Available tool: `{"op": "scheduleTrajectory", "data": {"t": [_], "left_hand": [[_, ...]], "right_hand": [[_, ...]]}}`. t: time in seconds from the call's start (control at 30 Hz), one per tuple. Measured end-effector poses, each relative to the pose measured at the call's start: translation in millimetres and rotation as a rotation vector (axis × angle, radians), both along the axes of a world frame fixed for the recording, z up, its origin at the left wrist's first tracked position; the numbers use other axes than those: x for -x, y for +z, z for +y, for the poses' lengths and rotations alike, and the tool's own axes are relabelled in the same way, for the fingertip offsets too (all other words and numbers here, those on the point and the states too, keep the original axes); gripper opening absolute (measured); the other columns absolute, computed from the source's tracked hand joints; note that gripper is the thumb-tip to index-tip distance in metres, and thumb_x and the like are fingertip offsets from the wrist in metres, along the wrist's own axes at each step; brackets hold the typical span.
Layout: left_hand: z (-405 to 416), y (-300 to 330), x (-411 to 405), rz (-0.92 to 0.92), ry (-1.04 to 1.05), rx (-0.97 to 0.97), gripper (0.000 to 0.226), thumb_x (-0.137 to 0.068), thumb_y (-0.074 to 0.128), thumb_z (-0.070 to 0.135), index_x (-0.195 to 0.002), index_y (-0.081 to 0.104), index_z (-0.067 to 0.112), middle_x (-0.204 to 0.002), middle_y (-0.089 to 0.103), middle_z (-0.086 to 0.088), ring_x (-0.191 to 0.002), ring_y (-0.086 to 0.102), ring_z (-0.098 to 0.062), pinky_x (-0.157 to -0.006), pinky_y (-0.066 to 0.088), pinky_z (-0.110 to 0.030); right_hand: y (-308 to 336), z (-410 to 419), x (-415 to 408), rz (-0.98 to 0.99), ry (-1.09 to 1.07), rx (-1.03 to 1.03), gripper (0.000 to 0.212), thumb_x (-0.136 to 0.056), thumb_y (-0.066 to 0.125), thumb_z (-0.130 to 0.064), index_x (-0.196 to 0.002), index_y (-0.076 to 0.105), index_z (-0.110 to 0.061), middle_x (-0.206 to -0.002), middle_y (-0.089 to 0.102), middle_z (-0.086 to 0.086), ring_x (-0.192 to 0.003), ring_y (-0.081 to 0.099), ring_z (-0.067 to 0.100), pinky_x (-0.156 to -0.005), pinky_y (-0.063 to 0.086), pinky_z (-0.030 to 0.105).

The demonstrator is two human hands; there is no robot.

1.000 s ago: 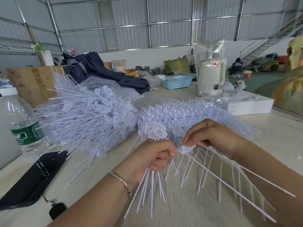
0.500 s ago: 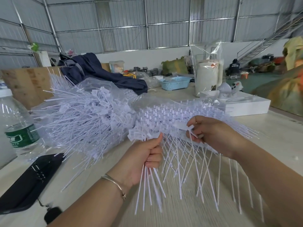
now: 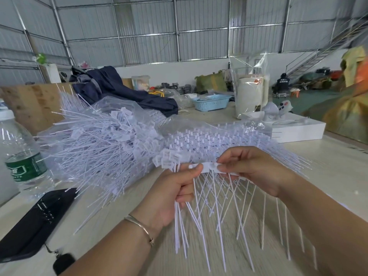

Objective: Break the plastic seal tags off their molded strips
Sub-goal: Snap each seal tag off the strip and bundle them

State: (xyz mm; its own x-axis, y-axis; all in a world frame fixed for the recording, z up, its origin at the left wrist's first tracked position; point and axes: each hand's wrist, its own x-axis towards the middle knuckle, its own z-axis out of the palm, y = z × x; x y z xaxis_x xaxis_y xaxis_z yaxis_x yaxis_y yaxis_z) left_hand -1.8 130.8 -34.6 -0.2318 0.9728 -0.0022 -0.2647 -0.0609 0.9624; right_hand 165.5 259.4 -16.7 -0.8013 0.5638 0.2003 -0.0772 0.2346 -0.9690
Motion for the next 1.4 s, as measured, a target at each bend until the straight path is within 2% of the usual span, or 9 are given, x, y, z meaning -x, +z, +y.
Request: {"op": "scheduleTrajectory", "data": {"t": [0.1,0.37,0.5,0.7,0.8,0.9,1.1,1.2,1.4], "left_hand": [[-1,2,1,-0.087,-0.056,0.02,0.022,-0.076,0.073,0.018,-0.056,0.066,0.022,-0.059,0.015,0.005,-0.041,0.014,-0.005,-0.034,0.015,-0.015],[-2,0,-5,-0.258,-0.291,0.003,0.02,-0.08,0.071,0.015,-0.065,0.06,0.017,-0.052,0.027,0.008,-0.037,0.021,-0.001,-0.032,0.018,-0.013],[-2,-2,-11,-0.144,-0.317,0.011,0.012,-0.073,0.076,0.028,-0.066,0.07,0.021,-0.054,0.019,0.008,-0.037,0.022,0.0,-0.034,0.02,-0.012],[2,-10,-11,-0.151,-0.193,0.064,0.038,-0.069,0.084,0.035,-0.089,0.057,0.016,-0.054,0.022,0.008,-0.041,0.019,-0.003,-0.035,0.016,-0.014],[5,-9,-9,-0.214,-0.156,0.065,0.027,-0.075,0.079,0.032,-0.073,0.057,0.018,-0.055,0.022,0.007,-0.04,0.018,-0.004,-0.034,0.015,-0.015],[8,-5,-6,-0.303,-0.12,0.067,0.031,-0.08,0.07,0.021,-0.061,0.045,0.019,-0.053,0.026,0.006,-0.035,0.02,-0.004,-0.031,0.015,-0.015],[7,-8,-9,-0.11,-0.032,0.146,0.02,-0.085,0.066,0.027,-0.079,0.058,0.01,-0.06,0.051,0.001,-0.04,0.027,-0.006,-0.031,0.016,-0.015],[7,-9,-9,-0.058,-0.022,0.147,0.021,-0.087,0.066,0.026,-0.091,0.067,0.006,-0.06,0.048,0.002,-0.041,0.026,-0.006,-0.033,0.017,-0.016],[9,-9,-9,-0.014,0.003,0.136,0.02,-0.08,0.071,0.028,-0.069,0.072,0.012,-0.051,0.03,0.004,-0.038,0.023,-0.006,-0.034,0.019,-0.017]], "right_hand": [[0,-2,0,-0.04,0.006,0.026,0.025,-0.057,0.083,-0.028,-0.077,0.074,-0.013,-0.068,0.067,0.005,-0.062,0.059,0.012,-0.06,0.049,0.019],[2,-7,2,-0.007,0.062,0.028,0.021,-0.058,0.084,-0.02,-0.074,0.071,-0.016,-0.072,0.067,0.003,-0.065,0.06,0.013,-0.064,0.05,0.021],[-1,-11,6,0.01,0.11,0.017,0.018,-0.07,0.078,-0.013,-0.085,0.069,-0.009,-0.08,0.068,0.008,-0.068,0.062,0.014,-0.066,0.049,0.023],[-5,-15,12,0.026,0.036,-0.031,0.026,-0.069,0.076,-0.019,-0.091,0.07,-0.005,-0.081,0.062,0.016,-0.064,0.053,0.015,-0.063,0.044,0.024],[-2,-15,10,0.017,-0.011,-0.055,0.03,-0.07,0.075,-0.022,-0.092,0.069,-0.002,-0.075,0.057,0.012,-0.057,0.048,0.012,-0.057,0.041,0.02],[2,-12,5,-0.008,-0.072,-0.097,0.011,-0.079,0.073,-0.013,-0.08,0.066,-0.004,-0.064,0.052,0.005,-0.053,0.046,0.012,-0.054,0.04,0.019],[1,-7,3,-0.044,-0.16,-0.149,0.004,-0.085,0.067,0.003,-0.089,0.068,0.001,-0.059,0.056,-0.002,-0.046,0.044,0.004,-0.047,0.036,0.014],[2,-5,2,-0.062,-0.174,-0.214,0.006,-0.088,0.066,-0.001,-0.089,0.071,-0.003,-0.054,0.056,-0.014,-0.046,0.044,-0.003,-0.048,0.034,0.007],[3,-8,3,-0.098,-0.125,-0.202,0.008,-0.087,0.066,-0.002,-0.088,0.074,-0.006,-0.068,0.063,-0.002,-0.053,0.049,0.0,-0.051,0.036,0.009]]}}
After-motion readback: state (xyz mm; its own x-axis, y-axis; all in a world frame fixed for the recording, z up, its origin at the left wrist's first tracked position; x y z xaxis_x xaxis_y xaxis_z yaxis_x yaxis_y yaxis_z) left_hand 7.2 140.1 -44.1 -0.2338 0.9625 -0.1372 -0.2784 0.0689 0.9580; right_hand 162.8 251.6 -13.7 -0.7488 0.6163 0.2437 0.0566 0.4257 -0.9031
